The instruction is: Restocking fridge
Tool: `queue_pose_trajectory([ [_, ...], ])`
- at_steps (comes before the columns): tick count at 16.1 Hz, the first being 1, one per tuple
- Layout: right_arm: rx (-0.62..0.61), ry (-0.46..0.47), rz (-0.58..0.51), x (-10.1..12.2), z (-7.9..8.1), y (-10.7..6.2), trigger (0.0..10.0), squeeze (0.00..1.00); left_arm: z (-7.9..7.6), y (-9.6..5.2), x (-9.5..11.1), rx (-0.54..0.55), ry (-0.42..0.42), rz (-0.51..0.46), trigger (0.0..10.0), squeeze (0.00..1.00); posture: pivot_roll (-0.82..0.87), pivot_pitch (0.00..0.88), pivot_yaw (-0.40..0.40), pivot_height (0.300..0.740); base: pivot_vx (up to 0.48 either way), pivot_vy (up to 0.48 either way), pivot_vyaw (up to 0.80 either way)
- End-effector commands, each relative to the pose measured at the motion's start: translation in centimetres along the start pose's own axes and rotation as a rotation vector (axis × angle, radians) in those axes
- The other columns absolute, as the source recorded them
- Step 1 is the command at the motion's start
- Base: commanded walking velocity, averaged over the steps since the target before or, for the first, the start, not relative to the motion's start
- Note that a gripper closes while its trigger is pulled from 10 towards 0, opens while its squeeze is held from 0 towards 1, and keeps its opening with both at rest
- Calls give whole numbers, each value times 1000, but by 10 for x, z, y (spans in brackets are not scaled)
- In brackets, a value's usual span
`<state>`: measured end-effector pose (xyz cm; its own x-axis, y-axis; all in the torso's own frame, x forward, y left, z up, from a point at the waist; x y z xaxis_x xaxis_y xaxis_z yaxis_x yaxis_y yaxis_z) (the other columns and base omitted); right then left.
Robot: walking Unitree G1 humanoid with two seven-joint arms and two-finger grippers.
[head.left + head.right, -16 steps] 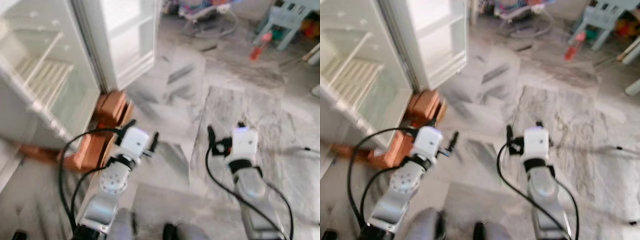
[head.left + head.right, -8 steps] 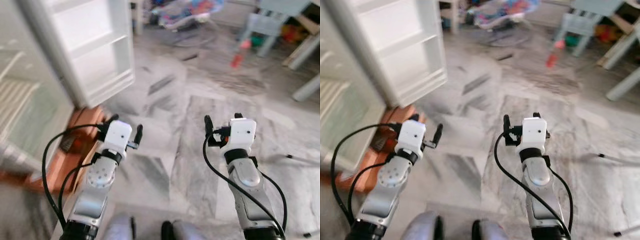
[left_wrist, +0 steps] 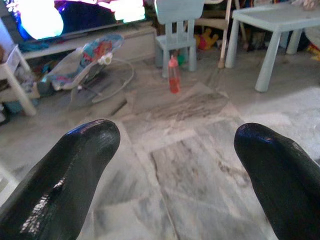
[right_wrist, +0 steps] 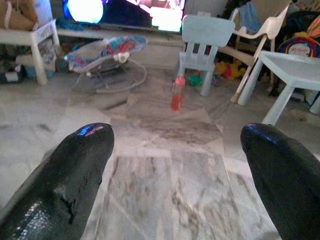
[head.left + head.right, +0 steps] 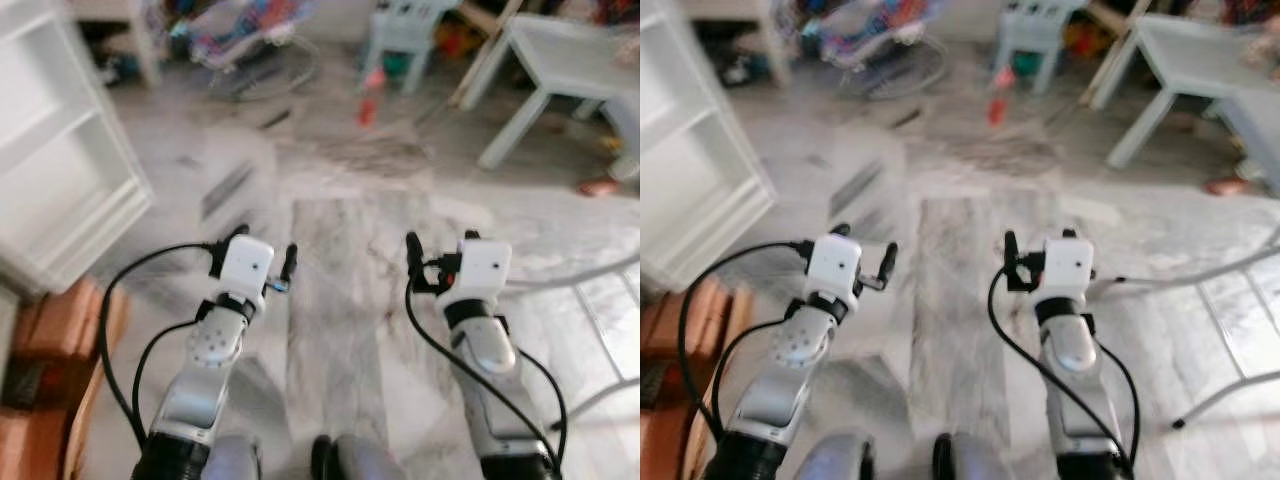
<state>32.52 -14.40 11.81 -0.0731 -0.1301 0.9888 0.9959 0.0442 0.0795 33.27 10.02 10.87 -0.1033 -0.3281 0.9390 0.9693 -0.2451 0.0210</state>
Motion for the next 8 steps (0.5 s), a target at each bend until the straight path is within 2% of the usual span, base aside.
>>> queue_pose_trajectory([
  [1,17,13,5,-2,5,-1,10000,0,6,-4,-8,17,0,26,10000,0,107,183,-80,740,480,0,-800],
  [3,11,13,-6,2,0,-1,10000,0,18,-9,-10,77,31,50,10000,0,131,193,-86,740,407,0,-800],
  [4,5,-4,-13,5,-5,-2,10000,0,30,-15,-9,102,58,54,10000,0,148,200,-89,740,270,0,-800],
  [5,1,-27,-17,6,-10,-3,10000,0,38,-22,-10,103,92,58,10000,0,164,203,-81,740,0,0,-800],
  [6,-8,-45,-15,7,-21,-8,10000,0,52,-36,-9,112,102,61,10000,0,159,198,-87,740,0,0,-800],
  [7,-22,-24,-1,4,-28,-12,10000,0,55,-43,-12,90,135,57,10000,0,149,196,-95,740,0,0,-800],
  [8,-38,-15,12,1,-33,-14,10000,0,57,-47,-19,100,124,84,10000,0,144,192,-104,740,0,0,-800],
])
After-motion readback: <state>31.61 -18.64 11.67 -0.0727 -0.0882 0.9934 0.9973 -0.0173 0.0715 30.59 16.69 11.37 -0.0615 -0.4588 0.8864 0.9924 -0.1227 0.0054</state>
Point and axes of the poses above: a point about 5 cm out from each wrist's last joint towards the gripper, its own y axis pointing out of the wrist towards the gripper, its own x axis along the axis of the wrist's last joint, z = x × y, the point moved 5 cm from there along y, pointing out of the wrist towards the gripper, and after that the axes turned 7 degrees about y, right-handed, at the moved point
